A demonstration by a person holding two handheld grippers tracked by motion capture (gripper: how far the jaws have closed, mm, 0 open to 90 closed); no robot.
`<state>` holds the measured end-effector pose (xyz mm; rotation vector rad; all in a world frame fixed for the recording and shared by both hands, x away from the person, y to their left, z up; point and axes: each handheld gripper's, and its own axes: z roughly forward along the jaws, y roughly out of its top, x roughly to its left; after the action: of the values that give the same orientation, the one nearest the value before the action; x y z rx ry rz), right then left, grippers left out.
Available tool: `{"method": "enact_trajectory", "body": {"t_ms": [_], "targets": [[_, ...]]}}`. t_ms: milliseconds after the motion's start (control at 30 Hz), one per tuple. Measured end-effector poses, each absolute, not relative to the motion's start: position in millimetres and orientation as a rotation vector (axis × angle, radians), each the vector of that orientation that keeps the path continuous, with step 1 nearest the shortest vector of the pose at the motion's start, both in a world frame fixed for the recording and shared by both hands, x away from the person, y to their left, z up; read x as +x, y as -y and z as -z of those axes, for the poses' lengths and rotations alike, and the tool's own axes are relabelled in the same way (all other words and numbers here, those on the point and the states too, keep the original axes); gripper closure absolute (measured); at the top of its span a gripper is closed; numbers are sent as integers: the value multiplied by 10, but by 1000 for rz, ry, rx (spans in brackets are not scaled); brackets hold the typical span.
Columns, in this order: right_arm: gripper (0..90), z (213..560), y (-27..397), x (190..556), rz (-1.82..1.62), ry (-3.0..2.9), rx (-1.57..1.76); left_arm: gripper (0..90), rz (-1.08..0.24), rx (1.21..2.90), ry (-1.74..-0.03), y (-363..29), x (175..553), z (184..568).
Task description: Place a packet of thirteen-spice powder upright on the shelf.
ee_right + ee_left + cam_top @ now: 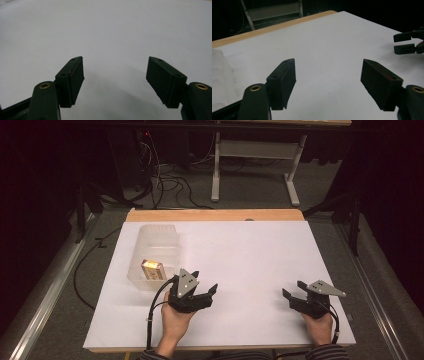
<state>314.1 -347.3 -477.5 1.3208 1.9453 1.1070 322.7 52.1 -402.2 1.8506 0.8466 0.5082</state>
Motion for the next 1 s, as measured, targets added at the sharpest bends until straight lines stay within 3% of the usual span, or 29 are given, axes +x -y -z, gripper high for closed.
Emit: {"method": "enact_trajectory", "body": {"t_ms": [1000], "targets": [[308, 4775, 3462, 3142, -1096, -1951, 1319, 291, -459, 1880, -883, -219, 3339, 4412]]}}
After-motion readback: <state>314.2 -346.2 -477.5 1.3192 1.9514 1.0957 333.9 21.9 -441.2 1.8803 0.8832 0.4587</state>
